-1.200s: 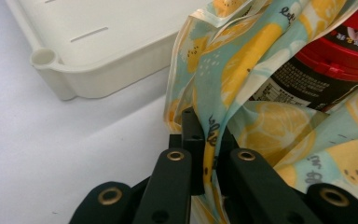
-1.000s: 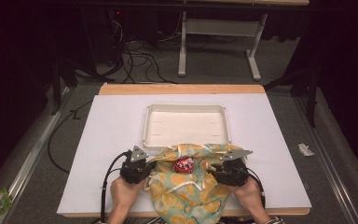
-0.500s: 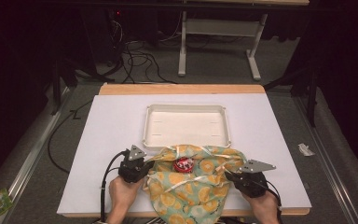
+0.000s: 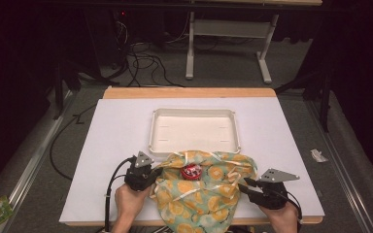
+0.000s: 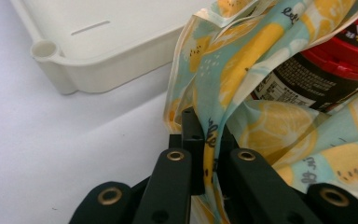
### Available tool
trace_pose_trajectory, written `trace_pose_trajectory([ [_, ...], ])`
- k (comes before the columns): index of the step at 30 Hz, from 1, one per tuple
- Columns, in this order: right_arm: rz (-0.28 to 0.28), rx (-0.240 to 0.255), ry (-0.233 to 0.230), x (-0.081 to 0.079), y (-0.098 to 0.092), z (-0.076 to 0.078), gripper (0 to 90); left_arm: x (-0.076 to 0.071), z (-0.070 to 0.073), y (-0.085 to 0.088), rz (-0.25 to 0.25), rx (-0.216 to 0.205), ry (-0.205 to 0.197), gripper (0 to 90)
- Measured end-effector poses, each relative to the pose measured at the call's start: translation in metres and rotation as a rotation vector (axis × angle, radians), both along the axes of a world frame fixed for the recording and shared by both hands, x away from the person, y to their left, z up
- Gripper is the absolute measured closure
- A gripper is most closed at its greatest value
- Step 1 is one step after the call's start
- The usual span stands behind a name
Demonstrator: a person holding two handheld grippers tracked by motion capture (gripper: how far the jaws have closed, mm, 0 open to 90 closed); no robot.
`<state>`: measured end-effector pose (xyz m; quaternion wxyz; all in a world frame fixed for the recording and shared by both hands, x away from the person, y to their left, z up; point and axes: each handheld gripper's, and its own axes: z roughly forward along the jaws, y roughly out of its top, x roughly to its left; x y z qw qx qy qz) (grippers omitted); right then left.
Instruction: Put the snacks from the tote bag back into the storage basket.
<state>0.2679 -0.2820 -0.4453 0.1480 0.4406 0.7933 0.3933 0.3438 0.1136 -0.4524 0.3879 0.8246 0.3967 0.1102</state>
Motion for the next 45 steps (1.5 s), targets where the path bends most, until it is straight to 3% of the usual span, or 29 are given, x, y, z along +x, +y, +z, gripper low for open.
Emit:
trace_pose_trajectory([
  [3, -0.007, 0.027, -0.02, 0.0, -0.004, 0.014, 57.2, 0.0, 0.001, 0.001, -0.003, -0.002, 0.001, 89.2],
  [6, -0.013, 0.024, -0.04, 0.002, -0.004, 0.023, 58.1, 0.0, 0.001, -0.001, -0.001, -0.011, 0.003, 89.2],
  [13, 0.063, -0.029, -0.083, 0.014, 0.031, 0.039, 73.8, 0.0, 0.001, -0.003, -0.006, -0.017, 0.005, 89.2],
  [17, 0.12, -0.041, -0.046, 0.034, 0.059, 0.03, 79.7, 0.0, 0.001, -0.002, -0.009, -0.017, 0.006, 89.2],
  [24, 0.121, -0.127, 0.035, 0.058, 0.087, 0.001, 82.1, 0.001, 0.001, -0.001, -0.005, -0.014, -0.001, 89.0],
  [33, 0.06, -0.229, 0.081, 0.068, 0.077, -0.012, 82.1, 0.003, 0.001, 0.001, 0.017, -0.001, -0.022, 86.7],
  [39, 0.029, -0.309, 0.072, 0.067, 0.064, -0.018, 81.2, 0.004, 0.002, 0.003, 0.038, 0.012, -0.033, 84.9],
  [45, -0.019, -0.304, 0.074, 0.067, 0.049, -0.018, 81.3, 0.005, 0.001, 0.005, 0.061, 0.027, -0.039, 82.7],
])
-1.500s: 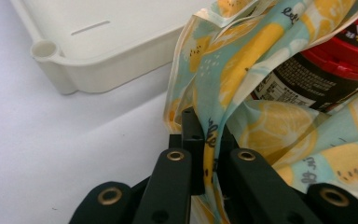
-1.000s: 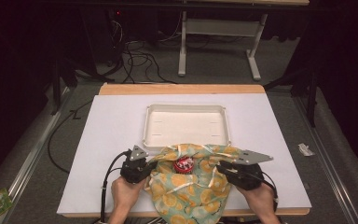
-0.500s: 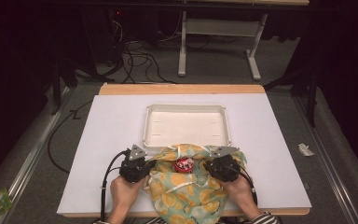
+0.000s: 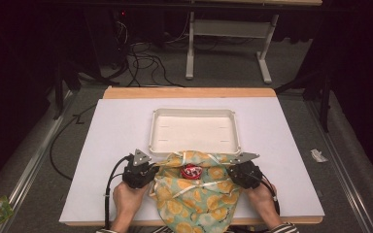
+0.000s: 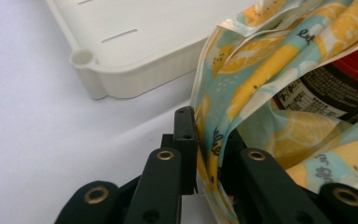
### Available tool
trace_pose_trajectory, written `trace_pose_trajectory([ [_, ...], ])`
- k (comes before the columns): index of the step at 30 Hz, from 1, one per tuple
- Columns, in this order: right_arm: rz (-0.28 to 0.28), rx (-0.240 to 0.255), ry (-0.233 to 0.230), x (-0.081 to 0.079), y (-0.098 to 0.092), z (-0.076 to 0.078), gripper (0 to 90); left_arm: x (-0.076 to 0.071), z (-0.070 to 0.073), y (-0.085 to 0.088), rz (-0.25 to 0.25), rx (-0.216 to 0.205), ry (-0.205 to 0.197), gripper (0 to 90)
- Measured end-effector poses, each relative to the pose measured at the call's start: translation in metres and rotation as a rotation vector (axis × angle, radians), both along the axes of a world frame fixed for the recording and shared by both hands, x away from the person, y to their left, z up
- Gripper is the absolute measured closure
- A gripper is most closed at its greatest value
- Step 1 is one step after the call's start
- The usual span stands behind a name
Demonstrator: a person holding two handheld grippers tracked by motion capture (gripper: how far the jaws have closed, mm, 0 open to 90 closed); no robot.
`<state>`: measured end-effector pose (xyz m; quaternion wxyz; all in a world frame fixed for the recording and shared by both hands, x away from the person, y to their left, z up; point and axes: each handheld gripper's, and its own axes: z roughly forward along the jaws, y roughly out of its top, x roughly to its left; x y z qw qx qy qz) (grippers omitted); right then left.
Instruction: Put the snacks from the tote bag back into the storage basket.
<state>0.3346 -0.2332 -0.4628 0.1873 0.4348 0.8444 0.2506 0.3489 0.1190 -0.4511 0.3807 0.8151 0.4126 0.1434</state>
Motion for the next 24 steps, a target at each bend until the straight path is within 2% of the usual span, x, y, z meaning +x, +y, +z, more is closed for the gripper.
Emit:
trace_pose_trajectory([
  [10, -0.043, 0.028, -0.004, -0.002, -0.019, -0.001, 81.2, 0.003, -0.002, 0.001, 0.01, 0.02, 0.001, 78.4],
  [20, -0.085, 0.096, -0.016, 0.0, -0.036, -0.005, 81.5, 0.009, -0.007, 0.002, 0.031, 0.031, 0.012, 74.9],
  [24, -0.092, 0.118, -0.024, -0.001, -0.041, -0.006, 81.9, 0.012, -0.009, 0.002, 0.034, 0.047, 0.008, 73.9],
])
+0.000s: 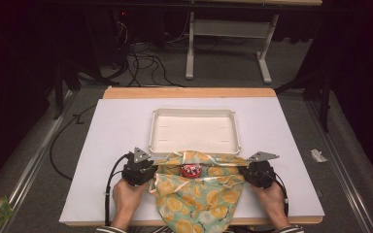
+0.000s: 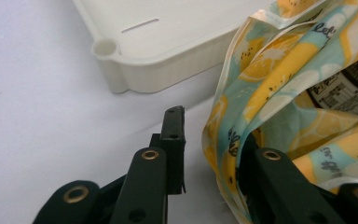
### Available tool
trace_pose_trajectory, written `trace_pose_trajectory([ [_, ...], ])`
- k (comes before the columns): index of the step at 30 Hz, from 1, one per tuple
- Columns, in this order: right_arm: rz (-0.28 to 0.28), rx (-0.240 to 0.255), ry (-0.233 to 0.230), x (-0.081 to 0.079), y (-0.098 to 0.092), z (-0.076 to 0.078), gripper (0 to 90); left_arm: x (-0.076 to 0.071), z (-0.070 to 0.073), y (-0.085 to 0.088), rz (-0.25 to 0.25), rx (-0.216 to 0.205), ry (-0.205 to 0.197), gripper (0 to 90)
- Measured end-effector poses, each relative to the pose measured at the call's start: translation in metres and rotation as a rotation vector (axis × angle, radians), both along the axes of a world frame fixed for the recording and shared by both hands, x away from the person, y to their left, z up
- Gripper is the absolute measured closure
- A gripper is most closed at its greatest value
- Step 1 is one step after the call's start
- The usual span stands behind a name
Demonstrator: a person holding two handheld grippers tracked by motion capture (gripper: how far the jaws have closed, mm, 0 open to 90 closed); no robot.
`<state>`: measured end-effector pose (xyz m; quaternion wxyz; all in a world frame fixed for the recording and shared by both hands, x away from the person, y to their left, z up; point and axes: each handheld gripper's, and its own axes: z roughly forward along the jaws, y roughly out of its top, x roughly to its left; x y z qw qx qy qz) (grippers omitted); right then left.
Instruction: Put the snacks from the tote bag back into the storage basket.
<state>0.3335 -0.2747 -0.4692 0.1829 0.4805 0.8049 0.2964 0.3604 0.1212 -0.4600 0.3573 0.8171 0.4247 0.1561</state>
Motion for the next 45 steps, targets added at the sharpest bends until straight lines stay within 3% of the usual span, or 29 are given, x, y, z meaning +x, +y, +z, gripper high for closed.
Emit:
trace_pose_trajectory([
  [12, 0.003, 0.057, -0.032, -0.001, -0.012, -0.006, 83.3, 0.006, -0.008, 0.004, 0.001, 0.016, 0.012, 68.2],
  [20, 0.028, 0.06, -0.096, -0.006, -0.015, -0.011, 84.9, 0.006, -0.017, 0.009, -0.005, 0.026, 0.001, 63.2],
  [25, 0.029, 0.056, -0.098, -0.006, -0.015, -0.012, 84.9, 0.006, -0.016, 0.011, -0.014, 0.035, -0.001, 58.9],
  [31, 0.025, 0.052, -0.102, -0.007, -0.014, -0.012, 84.8, -0.002, -0.007, 0.015, -0.058, -0.007, -0.031, 52.0],
  [36, 0.022, 0.051, -0.107, -0.008, -0.014, -0.012, 84.7, -0.009, 0.002, 0.014, -0.088, -0.007, -0.05, 48.7],
  [42, 0.019, 0.046, -0.11, -0.008, -0.012, -0.012, 84.6, -0.015, 0.014, 0.011, -0.135, -0.064, -0.072, 43.4],
  [45, 0.017, 0.045, -0.109, -0.009, -0.012, -0.012, 84.6, -0.019, 0.02, 0.005, -0.162, -0.063, -0.081, 41.9],
])
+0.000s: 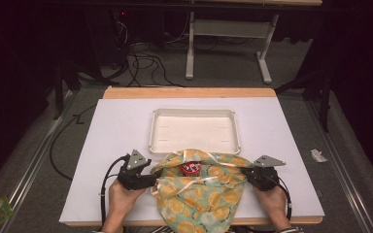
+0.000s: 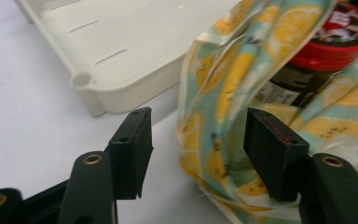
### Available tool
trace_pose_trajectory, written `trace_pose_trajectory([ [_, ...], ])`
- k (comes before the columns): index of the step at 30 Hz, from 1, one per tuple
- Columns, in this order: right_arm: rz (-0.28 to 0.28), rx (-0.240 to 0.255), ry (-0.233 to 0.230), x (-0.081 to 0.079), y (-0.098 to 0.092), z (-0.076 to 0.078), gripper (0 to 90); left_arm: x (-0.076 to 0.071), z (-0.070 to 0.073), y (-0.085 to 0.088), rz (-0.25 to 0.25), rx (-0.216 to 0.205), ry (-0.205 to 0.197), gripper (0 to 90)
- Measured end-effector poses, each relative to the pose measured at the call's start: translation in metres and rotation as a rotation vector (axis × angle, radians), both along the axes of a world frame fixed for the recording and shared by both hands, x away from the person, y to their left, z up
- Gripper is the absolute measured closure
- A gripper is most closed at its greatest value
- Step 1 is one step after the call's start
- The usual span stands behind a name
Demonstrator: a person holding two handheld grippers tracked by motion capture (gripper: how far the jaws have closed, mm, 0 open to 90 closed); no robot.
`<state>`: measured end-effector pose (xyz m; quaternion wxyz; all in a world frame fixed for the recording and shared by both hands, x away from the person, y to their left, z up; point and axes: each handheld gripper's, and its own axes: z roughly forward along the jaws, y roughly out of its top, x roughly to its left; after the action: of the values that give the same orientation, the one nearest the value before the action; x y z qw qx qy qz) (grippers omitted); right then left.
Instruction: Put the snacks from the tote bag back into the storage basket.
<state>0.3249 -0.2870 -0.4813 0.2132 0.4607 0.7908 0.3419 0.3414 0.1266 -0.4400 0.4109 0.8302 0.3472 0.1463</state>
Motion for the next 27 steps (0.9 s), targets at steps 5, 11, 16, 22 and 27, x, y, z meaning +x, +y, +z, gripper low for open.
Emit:
trace_pose_trajectory([
  [5, 0.002, -0.002, 0.0, 0.0, 0.0, 0.0, 84.5, -0.003, 0.009, -0.009, -0.02, -0.015, -0.041, 44.9],
  [11, 0.002, -0.002, 0.0, 0.0, 0.0, 0.0, 84.5, 0.002, 0.01, -0.014, -0.016, -0.026, -0.052, 70.8],
  [16, 0.002, -0.004, -0.001, 0.0, 0.0, 0.0, 84.5, 0.013, 0.007, -0.013, 0.027, -0.026, -0.044, 86.2],
  [22, 0.001, -0.007, -0.006, 0.0, 0.0, 0.0, 84.5, 0.027, -0.002, -0.015, 0.068, -0.001, 0.007, 89.4],
  [27, 0.001, -0.008, -0.006, 0.0, 0.001, 0.0, 84.5, 0.036, -0.012, -0.02, 0.091, 0.024, 0.053, 89.6],
])
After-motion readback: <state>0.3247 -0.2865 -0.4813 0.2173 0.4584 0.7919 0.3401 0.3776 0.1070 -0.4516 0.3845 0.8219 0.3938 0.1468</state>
